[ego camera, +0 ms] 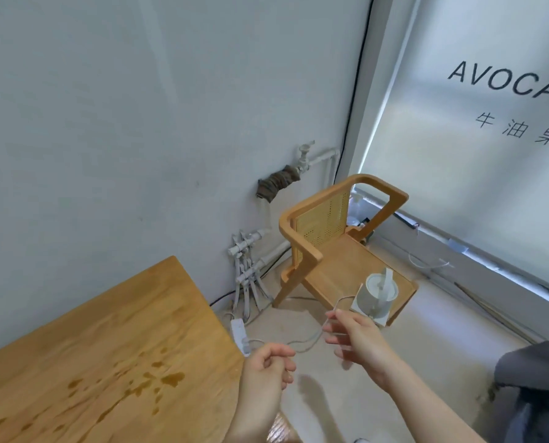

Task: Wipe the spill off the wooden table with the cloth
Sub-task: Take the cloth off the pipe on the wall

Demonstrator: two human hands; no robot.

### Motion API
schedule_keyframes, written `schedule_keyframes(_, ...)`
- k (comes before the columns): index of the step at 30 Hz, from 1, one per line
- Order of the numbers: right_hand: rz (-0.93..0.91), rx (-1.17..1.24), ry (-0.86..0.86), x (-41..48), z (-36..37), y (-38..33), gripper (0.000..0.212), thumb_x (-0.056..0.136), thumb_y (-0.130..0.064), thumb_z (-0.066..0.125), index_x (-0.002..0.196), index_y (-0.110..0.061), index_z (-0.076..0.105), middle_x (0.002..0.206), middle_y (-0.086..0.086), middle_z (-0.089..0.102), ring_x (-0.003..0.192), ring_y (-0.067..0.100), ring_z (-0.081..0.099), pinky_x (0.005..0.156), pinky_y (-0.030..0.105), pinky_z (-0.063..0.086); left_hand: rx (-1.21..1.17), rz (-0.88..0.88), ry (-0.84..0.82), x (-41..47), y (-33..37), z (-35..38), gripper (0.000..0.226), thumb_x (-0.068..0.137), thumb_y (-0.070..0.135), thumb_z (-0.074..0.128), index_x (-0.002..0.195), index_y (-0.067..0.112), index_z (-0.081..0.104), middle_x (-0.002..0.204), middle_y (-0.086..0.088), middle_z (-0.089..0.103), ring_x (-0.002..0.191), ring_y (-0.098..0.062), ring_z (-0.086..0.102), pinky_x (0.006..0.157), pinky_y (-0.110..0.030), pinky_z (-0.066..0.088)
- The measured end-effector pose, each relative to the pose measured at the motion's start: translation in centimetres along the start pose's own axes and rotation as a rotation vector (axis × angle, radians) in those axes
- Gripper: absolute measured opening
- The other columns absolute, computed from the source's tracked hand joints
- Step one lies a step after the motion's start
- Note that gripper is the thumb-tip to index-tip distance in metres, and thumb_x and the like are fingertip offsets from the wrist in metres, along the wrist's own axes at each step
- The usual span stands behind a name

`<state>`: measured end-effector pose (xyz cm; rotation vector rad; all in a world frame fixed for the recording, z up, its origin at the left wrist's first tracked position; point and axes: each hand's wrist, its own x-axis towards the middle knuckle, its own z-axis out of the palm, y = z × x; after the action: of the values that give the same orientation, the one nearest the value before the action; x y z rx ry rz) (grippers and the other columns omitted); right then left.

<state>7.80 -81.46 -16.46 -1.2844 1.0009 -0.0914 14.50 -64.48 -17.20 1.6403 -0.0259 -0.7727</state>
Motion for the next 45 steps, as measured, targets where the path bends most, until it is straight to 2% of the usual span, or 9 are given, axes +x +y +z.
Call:
schedule_keyframes(8,0.134,0.468,-0.001,13.3,-13.1,-9.7,0.037,0.104,-0.037,0.038,0.113,-0.011,0.064,0.1,0.012,0.074,0.083,0.022,0.068,0.068,0.031,0.053,-0.061,0.002,0.134,10.2,6.4,11.3,0.029,0.089,-0.009,0.042,0.095,0.006,0.066,0.078,-0.006,0.063,0.063,-0.012,0.054,0.054,-0.019,0.043)
schedule_keyframes(14,0.112,0.53,-0.102,20.5,-14.6,-16.6,0.046,0.102,-0.046,0.036,0.125,-0.014,0.059,0.116,0.012,0.068,0.104,0.024,0.065,0.077,0.036,0.052,-0.151,0.054,0.205,17.9,11.8,14.0,0.026,0.09,-0.004,0.044,0.094,0.008,0.067,0.073,-0.005,0.062,0.057,-0.012,0.05,0.055,-0.023,0.041)
schedule_keyframes(19,0.043,0.17,-0.179,26.7,-10.6,-20.6,0.035,0.102,-0.032,0.047,0.135,-0.022,0.051,0.12,0.008,0.064,0.104,0.026,0.067,0.079,0.041,0.057,-0.018,0.093,0.362,27.3,14.2,15.6,0.028,0.09,0.001,0.042,0.089,0.016,0.066,0.086,-0.002,0.065,0.068,-0.01,0.056,0.055,-0.018,0.04)
schedule_keyframes(24,-0.024,-0.254,-0.259,35.2,-4.1,-21.6,0.054,0.096,-0.014,0.054,0.144,-0.033,0.04,0.135,0.003,0.052,0.115,0.019,0.055,0.076,0.033,0.057,0.189,0.052,0.405,40.6,14.6,16.6,0.025,0.091,0.011,0.043,0.088,0.027,0.063,0.091,0.008,0.063,0.085,-0.015,0.061,0.07,-0.028,0.048)
schedule_keyframes(27,-0.04,-0.368,-0.307,41.4,-0.4,-22.0,0.069,0.091,-0.011,0.058,0.148,-0.038,0.031,0.148,0.003,0.04,0.123,0.02,0.052,0.077,0.035,0.058,0.208,0.022,0.481,48.9,14.7,15.7,0.022,0.091,0.012,0.047,0.099,0.025,0.063,0.104,0.004,0.063,0.098,-0.016,0.059,0.079,-0.027,0.044)
schedule_keyframes(33,-0.025,-0.378,-0.345,50.7,4.0,-22.4,0.076,0.091,-0.006,0.056,0.149,-0.042,0.022,0.147,0.0,0.04,0.092,0.019,0.07,0.077,0.037,0.06,0.182,-0.091,0.456,63.4,15.2,14.5,0.044,0.093,0.016,0.046,0.137,0.012,0.044,0.14,-0.005,0.049,0.127,-0.026,0.046,0.1,-0.035,0.038)
schedule_keyframes(38,0.154,-0.136,-0.279,54.7,5.3,-22.6,0.055,0.099,-0.016,0.053,0.144,-0.041,0.036,0.133,-0.003,0.052,0.095,0.023,0.071,0.078,0.042,0.061,-0.25,-0.235,0.472,69.6,14.2,14.5,0.047,0.091,0.018,0.055,0.134,0.01,0.04,0.122,0.0,0.052,0.111,-0.025,0.053,0.084,-0.028,0.04)
schedule_keyframes(42,0.237,0.023,-0.245,55.3,5.0,-23.5,0.046,0.099,-0.023,0.053,0.143,-0.034,0.041,0.133,0.002,0.056,0.1,0.023,0.07,0.077,0.041,0.059,-0.193,-0.214,0.595,68.2,15.4,14.1,0.013,0.087,0.016,0.057,0.096,0.007,0.06,0.085,-0.005,0.065,0.075,-0.022,0.059,0.059,-0.026,0.04)
schedule_keyframes(45,0.359,0.285,-0.304,54.9,4.4,-25.1,0.051,0.097,-0.039,0.055,0.144,-0.036,0.036,0.141,0.006,0.049,0.113,0.032,0.061,0.084,0.052,0.055,-0.204,-0.057,0.473,63.1,19.7,14.2,0.002,0.083,0.01,0.061,0.082,0.01,0.062,0.068,-0.002,0.062,0.06,-0.015,0.055,0.049,-0.022,0.045)
